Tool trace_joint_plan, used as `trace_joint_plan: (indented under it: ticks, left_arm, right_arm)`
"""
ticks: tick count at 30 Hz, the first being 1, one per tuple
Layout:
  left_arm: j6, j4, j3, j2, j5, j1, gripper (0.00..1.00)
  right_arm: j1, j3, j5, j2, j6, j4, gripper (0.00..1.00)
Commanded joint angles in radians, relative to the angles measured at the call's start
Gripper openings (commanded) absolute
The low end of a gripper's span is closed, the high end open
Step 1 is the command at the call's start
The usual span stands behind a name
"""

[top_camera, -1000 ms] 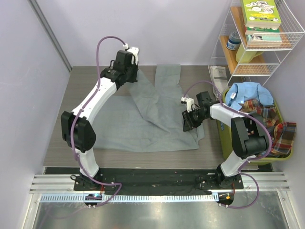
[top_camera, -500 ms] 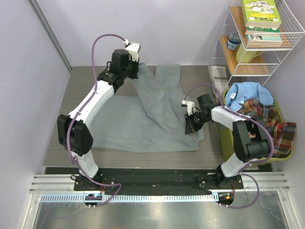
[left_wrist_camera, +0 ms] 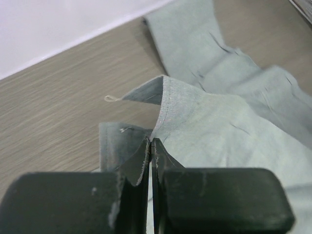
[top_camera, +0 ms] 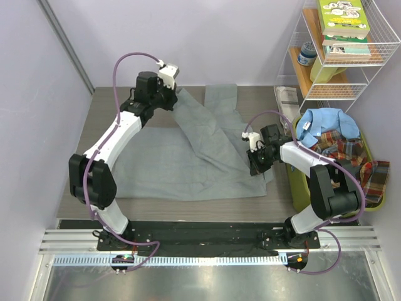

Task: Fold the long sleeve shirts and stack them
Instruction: Fold the shirt

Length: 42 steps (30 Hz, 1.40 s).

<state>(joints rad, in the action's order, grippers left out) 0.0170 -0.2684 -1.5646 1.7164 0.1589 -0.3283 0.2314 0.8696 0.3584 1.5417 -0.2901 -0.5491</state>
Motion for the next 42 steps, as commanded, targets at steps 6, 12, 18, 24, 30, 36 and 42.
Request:
trace_joint_plan:
  ticks: [6, 12, 18, 24, 30, 36, 42]
  left_arm:
    - [0.242, 0.017, 0.179, -0.17, 0.606, 0.169, 0.0]
    - [0.657, -0.522, 0.16, -0.225, 0.869, 0.236, 0.0]
    - [1.312, -1.027, 0.237, -0.274, 0.795, 0.268, 0.0]
    - [1.583, -1.078, 0.446, -0.414, 0.682, 0.353, 0.0]
    - [1.623, -0.89, 0.569, -0.459, 0.594, 0.42, 0.0]
    - [1.772, -0.804, 0.709, -0.551, 0.519, 0.42, 0.33]
    - [1.631, -0.931, 0.609, -0.519, 0.551, 0.457, 0.46]
  right_arm:
    - [-0.006, 0.026, -0.122, 0.001, 0.019, -0.006, 0.01]
    - [-0.006, 0.029, -0.121, 0.003, 0.019, -0.008, 0.01]
    - [-0.007, 0.019, -0.113, -0.031, 0.012, -0.003, 0.01]
    - [-0.004, -0.006, -0.085, -0.109, 0.003, 0.017, 0.01]
    - [-0.004, -0.009, -0.085, -0.094, -0.041, -0.012, 0.01]
    - [0.002, 0.02, 0.003, -0.091, -0.173, -0.138, 0.41]
    - [0.0, 0.107, 0.148, -0.153, -0.325, -0.383, 0.72]
